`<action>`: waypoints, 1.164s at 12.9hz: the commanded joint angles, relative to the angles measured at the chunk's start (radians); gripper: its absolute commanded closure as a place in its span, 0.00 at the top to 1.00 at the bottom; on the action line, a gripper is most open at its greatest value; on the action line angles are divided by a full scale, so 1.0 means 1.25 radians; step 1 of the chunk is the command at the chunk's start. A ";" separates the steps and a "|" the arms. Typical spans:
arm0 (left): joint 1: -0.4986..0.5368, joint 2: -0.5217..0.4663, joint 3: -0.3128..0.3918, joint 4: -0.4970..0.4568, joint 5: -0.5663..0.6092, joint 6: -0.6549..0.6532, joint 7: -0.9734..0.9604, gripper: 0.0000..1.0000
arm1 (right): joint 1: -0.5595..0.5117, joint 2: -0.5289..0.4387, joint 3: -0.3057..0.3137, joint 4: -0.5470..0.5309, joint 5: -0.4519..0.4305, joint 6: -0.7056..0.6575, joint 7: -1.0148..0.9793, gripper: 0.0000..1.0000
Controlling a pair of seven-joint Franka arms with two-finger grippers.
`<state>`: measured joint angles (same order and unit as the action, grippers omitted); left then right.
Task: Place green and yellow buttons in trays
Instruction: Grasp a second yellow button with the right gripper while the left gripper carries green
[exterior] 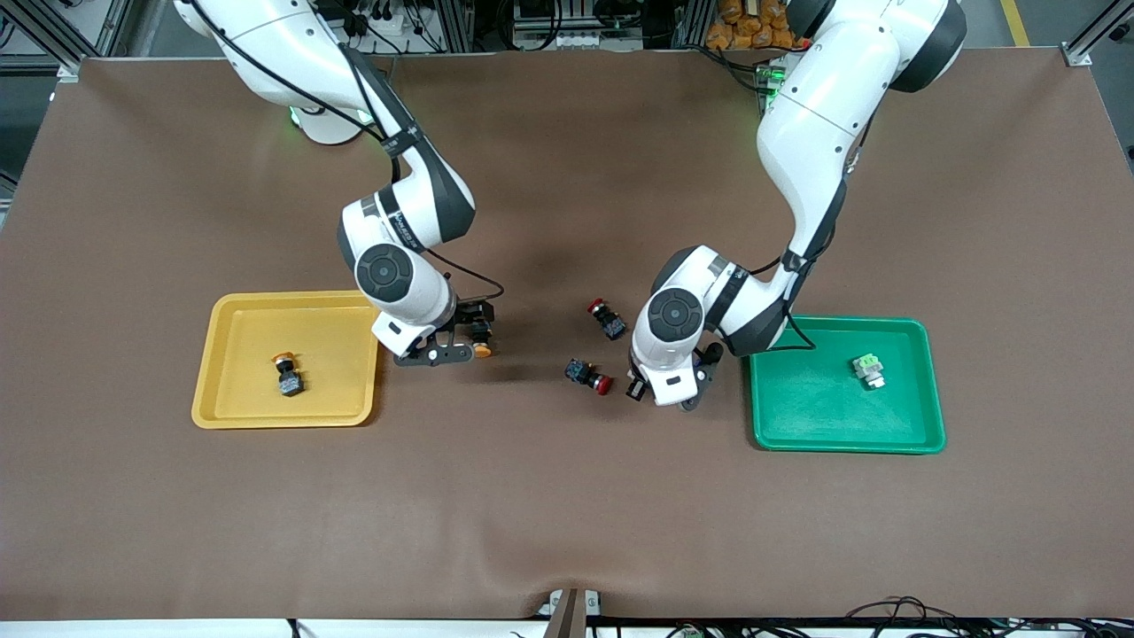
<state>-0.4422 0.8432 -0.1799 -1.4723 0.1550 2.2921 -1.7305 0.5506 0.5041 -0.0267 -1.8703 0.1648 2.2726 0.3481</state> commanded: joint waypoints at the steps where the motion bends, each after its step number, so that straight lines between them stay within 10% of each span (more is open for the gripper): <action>1: 0.002 -0.031 0.015 0.018 0.004 -0.011 -0.007 0.00 | 0.043 0.010 -0.009 -0.030 0.017 0.068 0.053 1.00; 13: 0.273 -0.202 0.027 0.012 0.020 -0.215 0.605 0.00 | 0.061 0.101 -0.013 -0.021 0.004 0.199 0.063 1.00; 14: 0.285 -0.197 0.027 0.008 0.020 -0.242 0.663 0.00 | 0.064 0.101 -0.013 -0.021 0.004 0.201 0.063 0.83; 15: 0.295 -0.189 0.029 0.006 0.020 -0.270 0.716 0.00 | 0.064 0.100 -0.013 -0.019 0.004 0.197 0.071 0.20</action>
<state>-0.0926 0.6072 -0.1364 -1.4464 0.1666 2.0061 -0.9365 0.6253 0.6241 -0.0427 -1.9025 0.1685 2.5130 0.4340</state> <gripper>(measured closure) 0.586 0.075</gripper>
